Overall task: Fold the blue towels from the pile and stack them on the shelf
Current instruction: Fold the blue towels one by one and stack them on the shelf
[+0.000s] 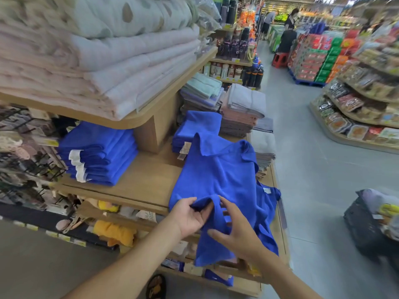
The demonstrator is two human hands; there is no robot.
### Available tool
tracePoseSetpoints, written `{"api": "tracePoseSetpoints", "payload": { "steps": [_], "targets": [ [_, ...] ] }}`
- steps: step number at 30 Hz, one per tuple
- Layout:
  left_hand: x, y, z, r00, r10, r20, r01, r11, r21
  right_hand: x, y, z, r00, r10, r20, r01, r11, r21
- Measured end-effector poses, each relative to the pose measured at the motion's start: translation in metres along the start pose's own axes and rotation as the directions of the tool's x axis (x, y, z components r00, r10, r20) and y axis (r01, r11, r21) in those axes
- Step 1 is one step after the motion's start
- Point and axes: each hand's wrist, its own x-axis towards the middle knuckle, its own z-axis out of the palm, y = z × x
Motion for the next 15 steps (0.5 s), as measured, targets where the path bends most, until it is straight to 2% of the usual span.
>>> {"api": "tracePoseSetpoints", "payload": {
  "steps": [2, 5, 6, 7, 8, 9, 10, 11, 12, 13, 14, 15],
  "targets": [
    [0.004, 0.0, 0.008, 1.0, 0.014, 0.009, -0.013, 1.0, -0.028, 0.006, 0.001, 0.001, 0.984, 0.065, -0.165, -0.064, 0.998, 0.01],
    [0.009, 0.006, 0.011, 1.0, -0.013, -0.006, 0.013, 0.999, 0.045, 0.02, 0.001, -0.005, 0.925, 0.181, -0.335, -0.126, 0.976, 0.18],
    [0.01, 0.013, 0.01, 0.999, -0.037, -0.013, 0.039, 0.982, 0.184, 0.025, 0.0, -0.008, 0.907, 0.211, -0.365, -0.124, 0.961, 0.246],
    [0.01, 0.022, 0.012, 0.998, -0.056, -0.042, 0.069, 0.902, 0.425, 0.03, -0.003, -0.012, 0.888, 0.241, -0.391, -0.118, 0.942, 0.313],
    [0.008, 0.033, 0.016, 0.995, -0.023, -0.095, 0.084, 0.696, 0.713, 0.035, -0.004, -0.016, 0.867, 0.276, -0.415, -0.118, 0.922, 0.368],
    [0.006, 0.045, 0.022, 0.989, 0.097, -0.112, 0.07, 0.361, 0.93, 0.039, -0.004, -0.018, 0.843, 0.314, -0.438, -0.127, 0.906, 0.404],
    [0.01, 0.058, 0.028, 0.963, 0.267, -0.03, 0.034, -0.009, 0.999, 0.044, -0.004, -0.02, 0.819, 0.346, -0.458, -0.138, 0.893, 0.428],
    [0.017, 0.072, 0.034, 0.879, 0.447, 0.162, 0.007, -0.353, 0.936, 0.048, -0.003, -0.022, 0.798, 0.369, -0.477, -0.145, 0.886, 0.441],
    [0.023, 0.086, 0.041, 0.726, 0.544, 0.421, 0.011, -0.621, 0.784, 0.052, -0.003, -0.023, 0.784, 0.383, -0.489, -0.152, 0.881, 0.448],
    [0.03, 0.098, 0.05, 0.576, 0.513, 0.636, 0.001, -0.779, 0.627, 0.056, -0.003, -0.024, 0.777, 0.396, -0.49, -0.159, 0.876, 0.455],
    [0.04, 0.108, 0.058, 0.501, 0.411, 0.762, -0.031, -0.871, 0.491, 0.059, -0.004, -0.024, 0.777, 0.408, -0.481, -0.164, 0.867, 0.47],
    [0.051, 0.117, 0.065, 0.502, 0.286, 0.816, -0.04, -0.935, 0.352, 0.062, -0.004, -0.025, 0.783, 0.42, -0.458, -0.169, 0.853, 0.494]
  ]
}}
